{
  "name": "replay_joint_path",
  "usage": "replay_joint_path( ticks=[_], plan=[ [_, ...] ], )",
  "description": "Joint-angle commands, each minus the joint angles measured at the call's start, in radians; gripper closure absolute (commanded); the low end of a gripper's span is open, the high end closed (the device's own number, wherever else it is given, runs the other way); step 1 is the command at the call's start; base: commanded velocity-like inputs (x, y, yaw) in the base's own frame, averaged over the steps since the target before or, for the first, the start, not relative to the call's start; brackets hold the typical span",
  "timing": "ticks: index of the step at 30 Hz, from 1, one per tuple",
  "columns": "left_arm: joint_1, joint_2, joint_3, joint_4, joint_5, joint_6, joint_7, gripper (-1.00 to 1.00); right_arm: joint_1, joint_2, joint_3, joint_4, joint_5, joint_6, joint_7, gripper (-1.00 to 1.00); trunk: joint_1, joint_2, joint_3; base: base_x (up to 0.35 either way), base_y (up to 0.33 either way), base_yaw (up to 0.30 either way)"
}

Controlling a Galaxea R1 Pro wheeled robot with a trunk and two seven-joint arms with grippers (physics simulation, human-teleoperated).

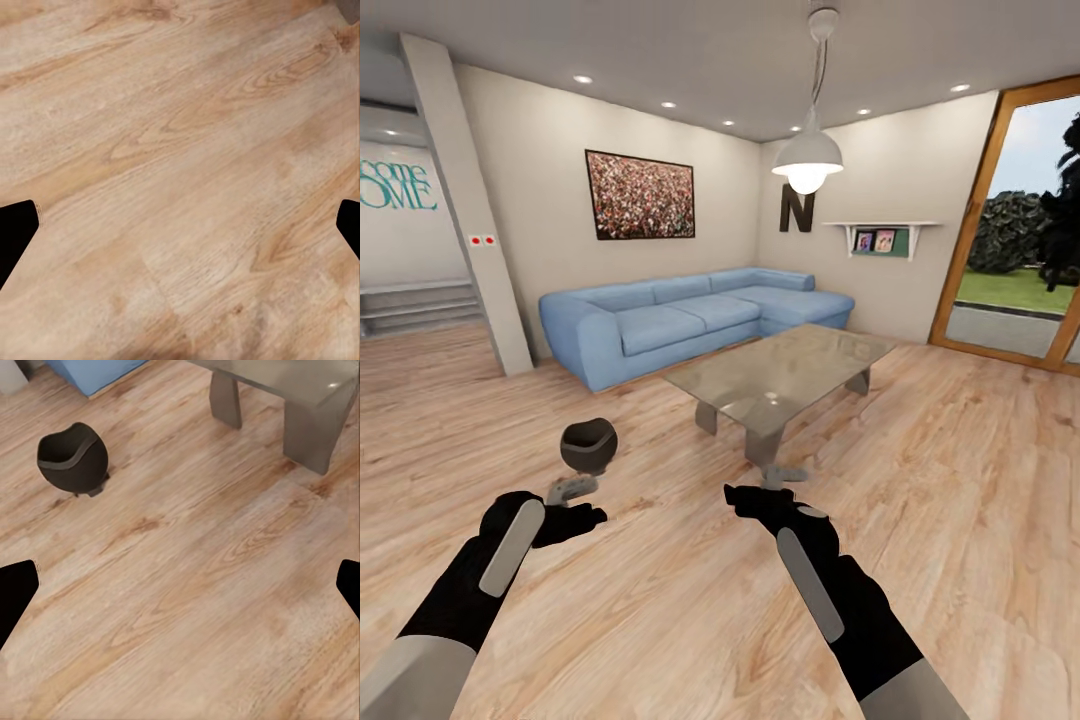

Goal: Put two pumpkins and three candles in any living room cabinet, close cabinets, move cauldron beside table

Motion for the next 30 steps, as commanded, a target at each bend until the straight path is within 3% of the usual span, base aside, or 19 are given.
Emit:
replay_joint_path(
  ticks=[1,12,30],
  plan=[
    [-0.001,0.001,-0.003,-0.001,0.010,0.001,0.010,-1.00,-0.001,0.000,0.002,-0.001,-0.011,0.002,-0.010,-1.00,0.000,-0.001,0.000,0.000,0.000,0.200],
    [-0.001,0.002,-0.002,-0.001,0.010,0.001,0.011,-1.00,-0.001,0.000,0.003,-0.002,-0.011,0.002,-0.010,-1.00,0.000,-0.001,0.016,0.000,0.016,0.201],
    [-0.001,0.002,0.000,0.012,0.010,0.001,0.011,-1.00,-0.001,0.000,0.003,-0.002,-0.012,0.002,-0.010,-1.00,0.000,-0.001,0.041,0.000,0.221,0.200]
  ],
)
